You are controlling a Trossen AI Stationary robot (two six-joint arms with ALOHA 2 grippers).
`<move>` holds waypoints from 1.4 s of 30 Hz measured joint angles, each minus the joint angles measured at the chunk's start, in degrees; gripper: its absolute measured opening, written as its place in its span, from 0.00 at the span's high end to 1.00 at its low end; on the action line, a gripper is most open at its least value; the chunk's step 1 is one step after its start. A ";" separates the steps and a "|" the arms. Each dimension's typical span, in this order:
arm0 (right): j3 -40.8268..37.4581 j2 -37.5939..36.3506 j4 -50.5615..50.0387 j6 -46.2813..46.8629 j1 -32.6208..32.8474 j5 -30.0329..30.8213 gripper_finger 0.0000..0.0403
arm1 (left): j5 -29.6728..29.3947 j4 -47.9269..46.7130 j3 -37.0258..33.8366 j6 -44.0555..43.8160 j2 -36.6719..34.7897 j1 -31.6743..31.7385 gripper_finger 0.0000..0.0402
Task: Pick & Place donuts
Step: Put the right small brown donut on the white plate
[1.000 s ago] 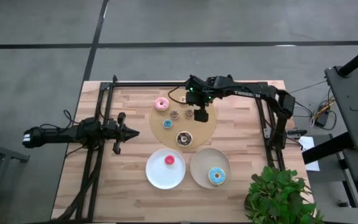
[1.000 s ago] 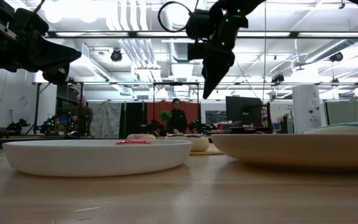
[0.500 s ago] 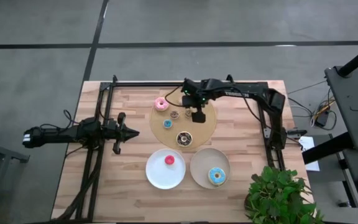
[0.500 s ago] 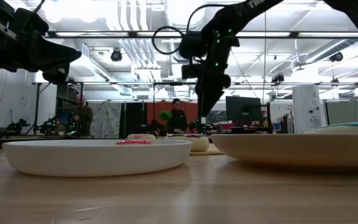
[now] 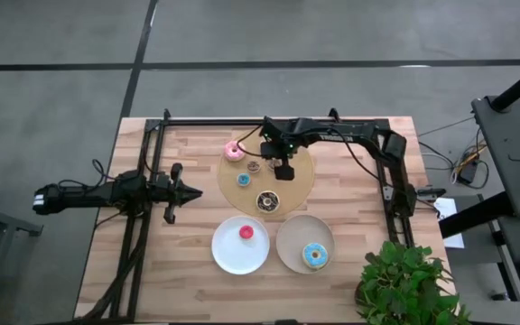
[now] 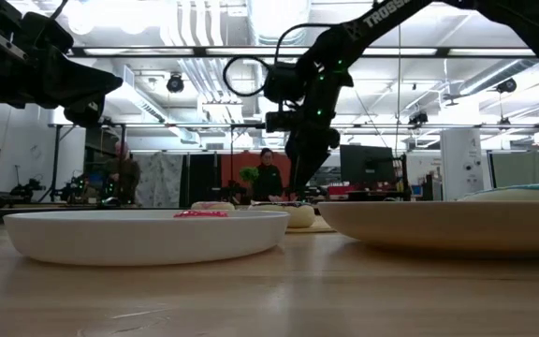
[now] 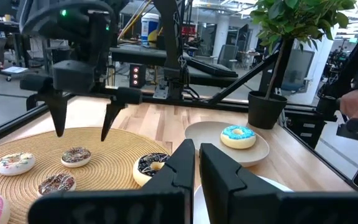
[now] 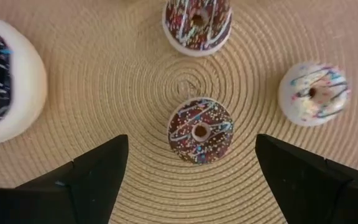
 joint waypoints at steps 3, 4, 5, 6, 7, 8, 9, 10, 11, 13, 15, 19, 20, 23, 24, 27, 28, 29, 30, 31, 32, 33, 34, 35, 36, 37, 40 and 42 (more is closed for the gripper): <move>-0.01 1.52 0.45 0.19 -0.02 -0.01 0.14 | 0.00 0.00 0.00 0.00 0.00 0.02 1.00; -0.03 1.86 0.56 0.17 -0.04 -0.01 0.14 | -0.02 0.00 0.00 0.00 0.00 0.02 1.00; -0.04 2.22 0.76 0.18 -0.10 -0.01 0.14 | -0.01 0.04 0.00 0.00 0.00 0.02 1.00; -0.04 2.54 1.17 0.20 -0.13 -0.01 0.14 | 0.00 0.02 0.01 0.00 0.00 0.02 1.00; -0.04 2.68 1.27 0.19 -0.22 0.00 0.14 | 0.00 0.01 0.00 0.00 0.00 0.00 1.00; -0.04 2.95 1.22 0.18 -0.28 0.04 0.14 | -0.01 0.01 0.00 0.00 0.00 0.00 1.00; -0.04 3.23 1.43 0.20 -0.35 0.07 0.14 | -0.01 0.03 0.00 0.00 0.00 0.02 1.00; -0.02 3.42 1.60 0.20 -0.46 0.09 0.14 | 0.00 0.02 0.02 0.00 0.00 0.02 1.00; -0.02 3.63 1.55 0.22 -0.61 0.10 0.14 | -0.01 0.00 0.01 0.00 0.00 0.02 1.00; 0.00 4.12 1.64 0.20 -0.85 0.10 0.14 | 0.00 0.04 0.02 0.00 -0.02 0.00 1.00; 0.02 4.52 1.64 0.20 -1.03 0.12 0.14 | 0.00 0.00 0.02 0.00 0.00 0.00 1.00; 0.02 4.93 2.21 0.16 -1.11 0.14 0.14 | 0.00 0.02 0.01 0.00 -0.01 0.02 1.00; 0.02 4.99 2.40 0.17 -1.11 0.14 0.14 | 0.00 0.01 0.01 0.00 0.00 0.02 1.00; 0.02 5.08 3.13 0.11 -1.18 0.12 0.14 | 0.00 0.00 0.00 0.00 0.00 0.02 1.00; 0.02 5.10 3.13 0.05 -1.20 0.16 0.14 | 0.00 0.02 0.00 -0.02 0.00 0.00 1.00; 0.02 5.10 3.84 0.02 -1.29 0.16 0.14 | 0.00 0.02 0.00 0.00 0.00 0.02 1.00; 0.02 5.10 4.21 0.13 -1.29 0.18 0.15 | 0.00 0.01 0.00 0.00 -0.02 0.02 1.00; 0.02 5.10 4.47 0.17 -1.29 0.19 0.15 | 0.00 0.00 0.01 -0.01 -0.02 0.02 1.00; 0.02 5.10 4.58 0.17 -1.27 0.18 0.15 | 0.00 0.01 0.01 -0.01 0.00 0.00 1.00; 0.02 5.14 4.62 0.17 -1.27 0.18 0.16 | 0.00 0.02 0.00 0.00 -0.01 0.01 1.00; 0.02 5.30 4.66 0.17 -1.27 0.17 0.16 | 0.00 0.00 0.02 0.00 -0.02 0.02 1.00; 0.02 5.39 4.63 0.20 -1.27 0.20 0.17 | 0.00 0.00 0.00 0.00 -0.02 0.02 1.00; 0.00 5.49 4.59 0.27 -1.25 0.49 0.17 | -0.01 0.00 0.01 0.00 -0.02 0.00 1.00; 0.00 5.52 4.61 0.26 -1.25 0.60 0.18 | 0.00 0.00 0.01 0.00 0.00 0.01 1.00; 0.00 5.53 4.63 0.24 -1.25 0.60 0.18 | 0.00 0.02 0.00 0.00 -0.01 0.02 1.00; 0.00 5.51 4.68 0.22 -1.25 0.60 0.19 | 0.00 0.00 0.00 0.00 0.00 0.02 1.00; 0.00 5.53 4.46 0.38 -1.26 0.61 0.19 | 0.00 0.00 0.00 0.00 -0.01 0.02 1.00; 0.00 5.53 4.32 0.41 -1.25 0.60 0.19 | 0.00 0.01 0.01 -0.01 0.00 0.01 1.00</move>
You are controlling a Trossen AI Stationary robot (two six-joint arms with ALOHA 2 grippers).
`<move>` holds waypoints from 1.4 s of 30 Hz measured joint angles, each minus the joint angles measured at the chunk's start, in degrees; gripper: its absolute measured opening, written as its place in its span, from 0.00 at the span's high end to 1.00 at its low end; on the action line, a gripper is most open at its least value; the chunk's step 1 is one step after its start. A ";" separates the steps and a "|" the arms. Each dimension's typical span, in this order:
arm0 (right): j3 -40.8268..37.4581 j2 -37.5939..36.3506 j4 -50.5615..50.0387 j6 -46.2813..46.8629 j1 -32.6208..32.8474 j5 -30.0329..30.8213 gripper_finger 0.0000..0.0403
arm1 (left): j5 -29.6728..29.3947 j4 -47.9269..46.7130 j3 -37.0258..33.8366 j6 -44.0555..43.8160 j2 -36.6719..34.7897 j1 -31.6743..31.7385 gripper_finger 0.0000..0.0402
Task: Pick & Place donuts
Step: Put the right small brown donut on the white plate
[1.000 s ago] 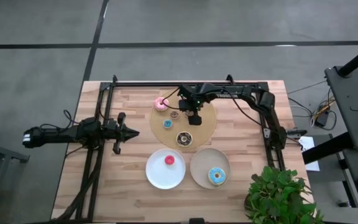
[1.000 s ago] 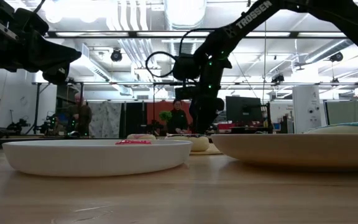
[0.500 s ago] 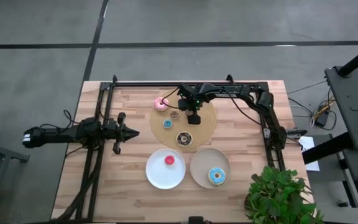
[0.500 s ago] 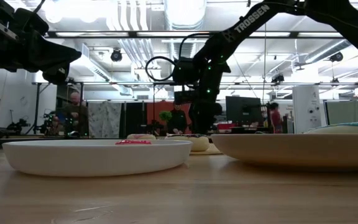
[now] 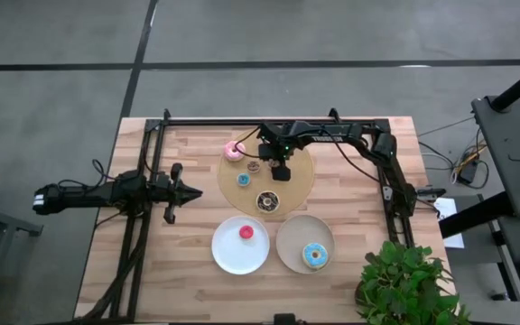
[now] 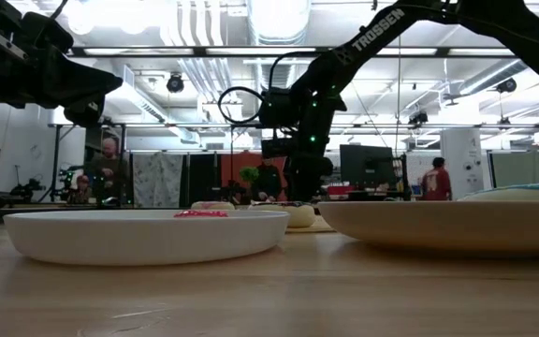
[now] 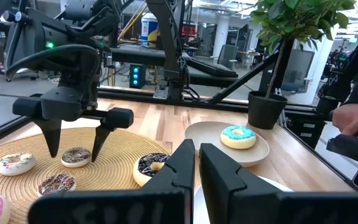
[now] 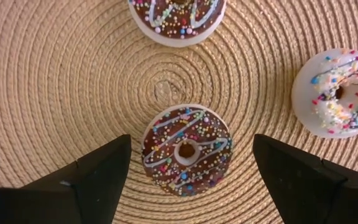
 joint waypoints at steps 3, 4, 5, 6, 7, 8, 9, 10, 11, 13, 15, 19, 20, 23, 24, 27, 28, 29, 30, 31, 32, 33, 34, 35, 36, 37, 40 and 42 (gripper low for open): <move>0.00 0.00 0.00 -0.02 0.00 0.03 0.19 | 0.00 0.01 -0.01 0.01 0.00 0.01 1.00; 0.00 0.00 -0.04 -0.02 0.00 0.09 0.19 | 0.00 0.01 -0.01 -0.01 0.00 0.01 1.00; 0.00 -0.01 -0.04 -0.02 0.00 0.13 0.19 | 0.00 -0.02 0.01 0.01 -0.02 -0.01 1.00; 0.00 -0.02 -0.02 -0.02 0.00 0.13 0.19 | 0.00 0.00 -0.01 0.01 0.00 0.01 1.00; 0.00 0.01 -0.02 -0.02 0.00 0.15 0.19 | 0.00 -0.02 0.00 0.01 0.00 0.00 1.00; 0.00 -0.02 -0.02 -0.04 0.00 0.15 0.19 | 0.00 -0.02 0.00 0.00 0.00 0.01 1.00; -0.04 -0.02 -0.03 -0.11 0.00 0.15 0.19 | -0.01 -0.02 0.00 0.01 0.00 0.00 1.00; -0.04 0.00 -0.05 -0.17 0.00 0.15 0.19 | 0.00 0.01 -0.01 0.01 0.00 -0.01 1.00; -0.04 -0.01 -0.03 -0.17 0.00 0.15 0.19 | 0.00 0.01 0.01 0.01 -0.02 0.01 1.00; -0.04 -0.02 -0.02 -0.17 0.00 0.16 0.19 | -0.01 0.00 -0.01 0.01 -0.01 0.00 1.00; -0.04 0.00 -0.02 -0.17 0.00 0.19 0.19 | 0.00 0.01 0.01 0.01 0.00 -0.01 1.00; -0.06 -0.02 -0.02 -0.19 0.00 0.42 0.21 | 0.00 0.01 -0.01 0.01 0.00 0.00 1.00; -0.07 -0.02 -0.02 -0.19 0.02 0.54 0.22 | 0.00 0.00 -0.01 0.01 -0.01 0.01 1.00; -0.07 -0.01 -0.02 -0.21 0.04 0.61 0.27 | 0.00 0.00 -0.01 0.01 0.00 0.00 1.00; -0.07 -0.02 -0.02 -0.26 0.04 0.61 0.28 | 0.00 0.01 -0.01 0.01 -0.02 -0.01 1.00; -0.07 -0.02 -0.02 -0.45 0.04 0.61 0.33 | 0.00 -0.01 -0.01 0.01 -0.01 0.00 1.00; -0.07 -0.02 -0.02 -0.49 0.04 0.61 0.35 | 0.00 -0.01 -0.01 0.00 -0.01 0.00 1.00; -0.07 -0.02 -0.02 -0.52 0.04 0.61 0.36 | 0.00 0.00 -0.01 0.01 -0.01 -0.01 1.00; -0.07 -0.02 -0.02 -0.51 0.04 0.61 0.38 | 0.00 -0.01 -0.01 0.01 -0.02 0.01 1.00; -0.07 -0.02 -0.02 -0.52 0.04 0.61 0.39 | 0.00 0.01 -0.01 0.01 0.00 0.01 1.00; -0.07 -0.02 -0.02 -0.53 0.04 0.59 0.40 | 0.00 -0.02 -0.01 0.01 0.00 0.01 1.00; -0.07 -0.02 -0.02 -0.64 0.04 0.59 0.41 | 0.00 0.01 -0.01 0.01 0.00 0.01 1.00; -0.07 -0.02 -0.02 -0.78 0.04 0.61 0.43 | 0.00 -0.01 0.01 0.01 0.00 0.01 1.00; -0.07 -0.02 -0.02 -0.93 0.04 0.59 0.44 | 0.00 0.00 0.00 0.01 0.00 0.00 1.00; -0.07 -0.02 -0.04 -1.04 0.04 0.61 0.45 | 0.00 -0.02 0.00 0.01 -0.01 -0.01 1.00; -0.07 -0.02 -0.04 -1.06 0.04 0.60 0.45 | 0.00 0.00 -0.01 0.01 -0.02 0.00 1.00; -0.07 -0.02 -0.04 -1.06 0.02 0.60 0.48 | 0.00 0.00 -0.01 0.01 -0.01 0.00 1.00; -0.07 -0.02 -0.04 -1.07 0.02 0.60 0.49 | 0.00 -0.01 -0.01 0.01 0.00 -0.01 1.00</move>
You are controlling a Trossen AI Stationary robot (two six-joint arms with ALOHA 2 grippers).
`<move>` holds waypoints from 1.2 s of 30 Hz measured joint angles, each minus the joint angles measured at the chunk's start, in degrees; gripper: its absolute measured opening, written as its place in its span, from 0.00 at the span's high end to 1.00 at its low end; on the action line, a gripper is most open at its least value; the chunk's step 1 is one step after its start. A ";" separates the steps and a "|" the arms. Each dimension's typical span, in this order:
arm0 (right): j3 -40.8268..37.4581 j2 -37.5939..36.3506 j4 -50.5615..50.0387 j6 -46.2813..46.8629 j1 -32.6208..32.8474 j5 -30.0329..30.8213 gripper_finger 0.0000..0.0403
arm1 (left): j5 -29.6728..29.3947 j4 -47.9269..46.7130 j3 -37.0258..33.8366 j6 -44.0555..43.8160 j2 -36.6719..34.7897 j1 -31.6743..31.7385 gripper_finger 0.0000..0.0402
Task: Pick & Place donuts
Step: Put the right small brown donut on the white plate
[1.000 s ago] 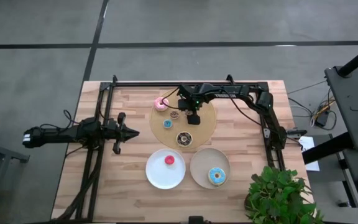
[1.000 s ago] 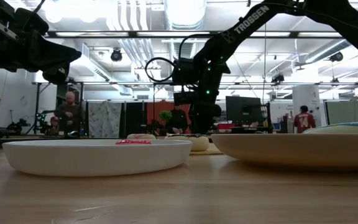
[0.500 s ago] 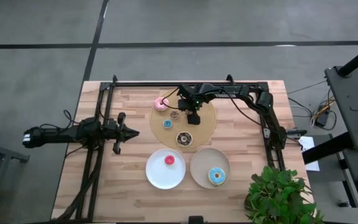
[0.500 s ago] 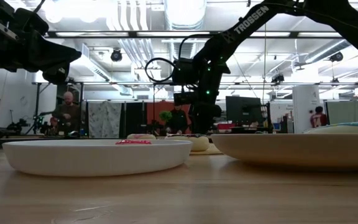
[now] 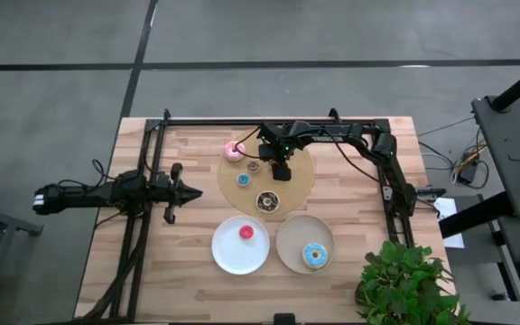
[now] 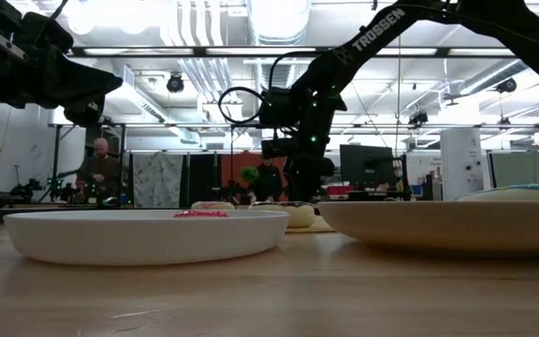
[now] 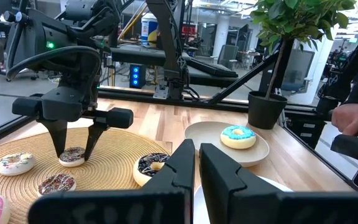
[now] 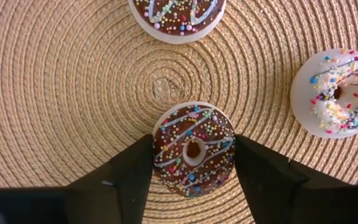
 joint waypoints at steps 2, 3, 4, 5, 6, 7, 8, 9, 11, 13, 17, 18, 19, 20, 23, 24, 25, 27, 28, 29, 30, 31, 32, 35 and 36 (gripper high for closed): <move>0.00 0.00 0.00 0.00 -0.01 -0.01 0.50 | 0.00 0.02 0.02 0.00 0.00 0.00 1.00; -0.02 0.00 -0.02 -0.01 -0.04 0.00 0.50 | 0.00 0.00 0.01 0.00 -0.02 0.00 1.00; -0.02 0.00 -0.02 0.01 -0.04 0.01 0.51 | 0.00 0.00 0.02 0.00 -0.01 0.00 1.00; -0.02 0.00 0.00 0.01 -0.04 0.01 0.51 | 0.00 0.00 0.02 0.00 0.00 0.00 1.00; -0.02 0.00 0.00 -0.02 -0.04 0.01 0.51 | 0.00 0.01 0.00 -0.01 0.00 0.01 1.00; -0.02 0.00 0.00 -0.12 -0.04 0.01 0.51 | 0.00 0.02 0.00 0.00 -0.02 0.02 1.00; -0.02 0.00 -0.02 -0.21 -0.02 0.01 0.52 | 0.00 0.02 0.00 0.00 0.00 0.00 1.00; -0.02 -0.06 -0.13 -0.21 -0.02 0.01 0.52 | -0.01 0.00 0.01 0.00 0.00 0.00 1.00; 0.00 -0.38 -0.48 -0.22 -0.02 0.22 0.52 | 0.00 0.02 0.01 0.00 -0.01 0.00 1.00; 0.54 -0.72 -1.42 -0.24 0.02 0.88 0.52 | 0.00 0.00 0.00 -0.02 0.00 0.00 1.00; 2.09 -1.80 -2.83 -0.23 0.27 1.08 0.52 | 0.00 0.00 0.00 0.00 0.00 0.02 1.00; 2.56 -2.16 -2.92 -0.23 0.45 1.10 0.52 | 0.00 0.04 0.02 0.00 0.00 0.02 1.00; 3.04 -2.48 -2.98 -0.21 0.71 1.12 0.52 | 0.00 0.00 0.00 -0.01 0.00 0.00 1.00; 3.70 -2.71 -3.19 -0.23 1.03 1.11 0.52 | 0.00 0.02 0.00 0.00 0.00 0.02 1.00; 6.30 -2.93 -4.27 -0.16 2.21 1.07 0.52 | 0.00 0.02 0.01 0.00 -0.01 0.02 1.00; 7.32 -2.93 -4.80 0.03 2.65 1.06 0.52 | 0.00 0.02 0.01 0.00 -0.02 0.01 1.00; 8.23 -2.93 -5.14 0.11 3.21 1.07 0.52 | 0.00 0.00 0.00 0.00 -0.02 0.02 1.00; 9.91 -2.95 -5.20 0.46 4.34 1.06 0.52 | -0.01 0.03 0.00 0.00 0.00 0.02 1.00; 10.69 -2.95 -5.20 0.75 4.98 1.06 0.52 | -0.01 0.02 0.01 0.00 -0.01 0.02 1.00; 11.44 -2.95 -5.22 1.10 5.65 1.06 0.52 | 0.00 0.02 0.00 -0.02 0.00 0.02 1.00; 12.11 -2.95 -5.22 1.16 6.36 1.04 0.52 | 0.00 0.02 0.00 0.00 0.00 0.02 1.00; 12.72 -2.95 -5.22 1.14 7.12 1.04 0.52 | 0.00 0.02 0.00 -0.01 -0.01 0.02 1.00; 13.26 -2.95 -5.20 1.12 7.90 1.03 0.52 | -0.01 0.00 0.00 0.00 0.00 0.02 1.00; 14.62 -2.95 -5.24 1.26 10.32 1.02 0.52 | 0.00 0.01 0.00 0.00 -0.01 0.01 1.00; 14.96 -2.95 -5.22 1.32 11.18 1.02 0.52 | 0.00 0.02 0.00 0.00 0.00 0.02 1.00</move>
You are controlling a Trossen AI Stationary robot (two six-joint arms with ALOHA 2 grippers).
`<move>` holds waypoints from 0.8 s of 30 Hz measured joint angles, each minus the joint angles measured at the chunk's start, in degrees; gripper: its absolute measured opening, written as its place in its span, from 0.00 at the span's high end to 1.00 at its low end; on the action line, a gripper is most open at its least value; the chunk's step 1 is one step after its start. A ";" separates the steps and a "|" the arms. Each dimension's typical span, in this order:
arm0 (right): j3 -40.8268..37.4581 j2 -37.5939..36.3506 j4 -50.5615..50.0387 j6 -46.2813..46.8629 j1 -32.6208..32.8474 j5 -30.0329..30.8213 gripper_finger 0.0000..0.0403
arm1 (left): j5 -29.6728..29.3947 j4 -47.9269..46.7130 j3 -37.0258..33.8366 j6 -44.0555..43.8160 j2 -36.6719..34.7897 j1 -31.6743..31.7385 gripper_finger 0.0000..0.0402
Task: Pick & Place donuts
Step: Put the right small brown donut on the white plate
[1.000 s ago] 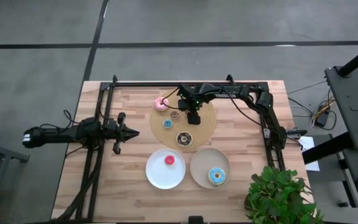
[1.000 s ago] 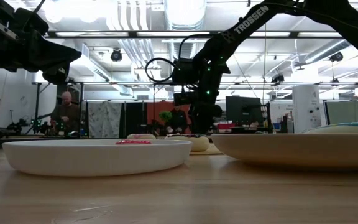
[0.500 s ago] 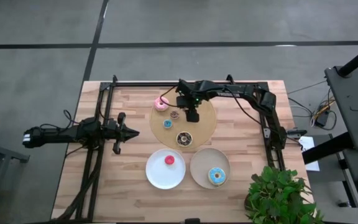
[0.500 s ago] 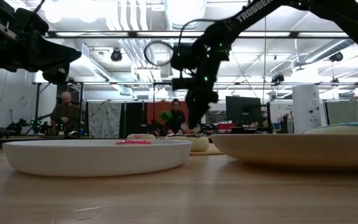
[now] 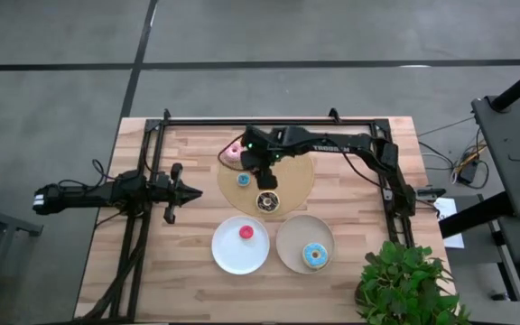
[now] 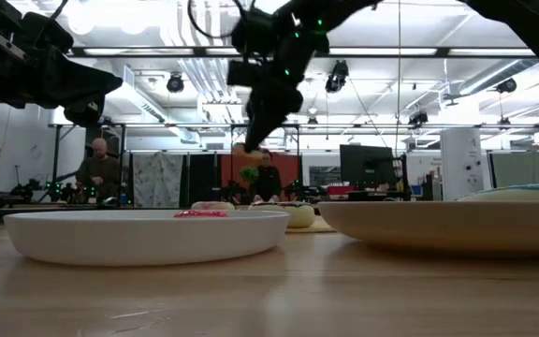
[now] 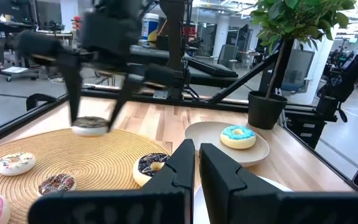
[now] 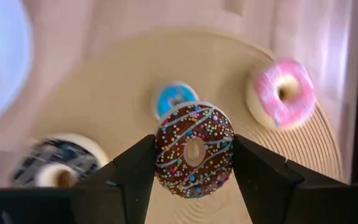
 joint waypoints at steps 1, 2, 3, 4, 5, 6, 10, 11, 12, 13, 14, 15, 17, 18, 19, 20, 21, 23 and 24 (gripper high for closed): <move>0.28 0.00 -0.03 0.00 0.85 -0.01 0.52 | 0.00 0.00 0.00 0.00 -0.01 0.00 1.00; 0.58 0.00 -0.03 0.06 1.71 -0.02 0.52 | 0.00 0.00 0.02 0.00 -0.02 0.00 1.00; 0.79 0.00 0.04 0.41 2.54 -0.10 0.52 | -0.01 -0.02 0.00 0.00 0.00 0.00 1.00; 0.93 0.00 0.04 1.15 3.33 -0.11 0.52 | 0.00 0.00 0.02 0.00 0.00 0.00 1.00; 1.08 0.00 0.01 1.88 4.10 -0.13 0.52 | 0.00 0.00 0.01 0.00 0.00 0.00 1.00; 1.19 0.00 0.01 2.74 4.82 -0.13 0.52 | 0.00 -0.01 0.00 0.00 -0.01 0.00 1.00; 1.38 0.00 0.04 5.54 7.71 -0.10 0.52 | 0.00 -0.02 0.00 0.00 0.00 0.00 1.00; 1.38 0.00 0.04 5.99 8.43 -0.09 0.52 | 0.00 0.00 0.00 0.00 0.00 0.00 1.00; 1.36 0.00 0.06 6.40 9.12 -0.11 0.52 | 0.00 -0.01 0.00 0.00 -0.01 -0.01 1.00; 1.28 0.00 0.10 6.82 9.80 -0.11 0.52 | 0.00 -0.02 0.00 0.00 0.00 -0.01 1.00; 1.21 0.00 0.07 7.23 10.47 -0.11 0.52 | -0.01 -0.01 0.00 -0.01 -0.01 0.00 1.00; 1.19 0.00 0.02 7.52 11.14 -0.11 0.52 | -0.01 0.00 0.00 0.00 -0.02 -0.02 1.00; 1.11 0.00 0.10 7.74 12.31 -0.09 0.52 | 0.00 0.00 0.00 0.00 -0.02 -0.01 1.00; 1.09 0.00 0.06 7.73 12.91 -0.09 0.52 | 0.00 0.00 0.02 0.00 -0.02 -0.02 1.00; 1.09 0.00 0.09 7.70 13.45 -0.09 0.52 | 0.00 0.00 0.02 0.00 0.00 0.00 1.00; 1.09 0.00 0.08 7.67 13.95 -0.09 0.52 | 0.00 -0.01 0.00 0.00 -0.01 -0.01 1.00; 1.09 0.00 0.08 7.68 14.49 -0.07 0.52 | 0.00 0.00 0.00 -0.01 0.00 0.00 1.00; 1.07 0.00 0.08 7.60 15.36 -0.10 0.52 | 0.00 -0.01 0.00 0.00 -0.01 0.00 1.00; 1.07 0.00 0.08 7.50 15.72 -0.09 0.52 | 0.00 0.00 0.00 0.00 0.00 -0.02 1.00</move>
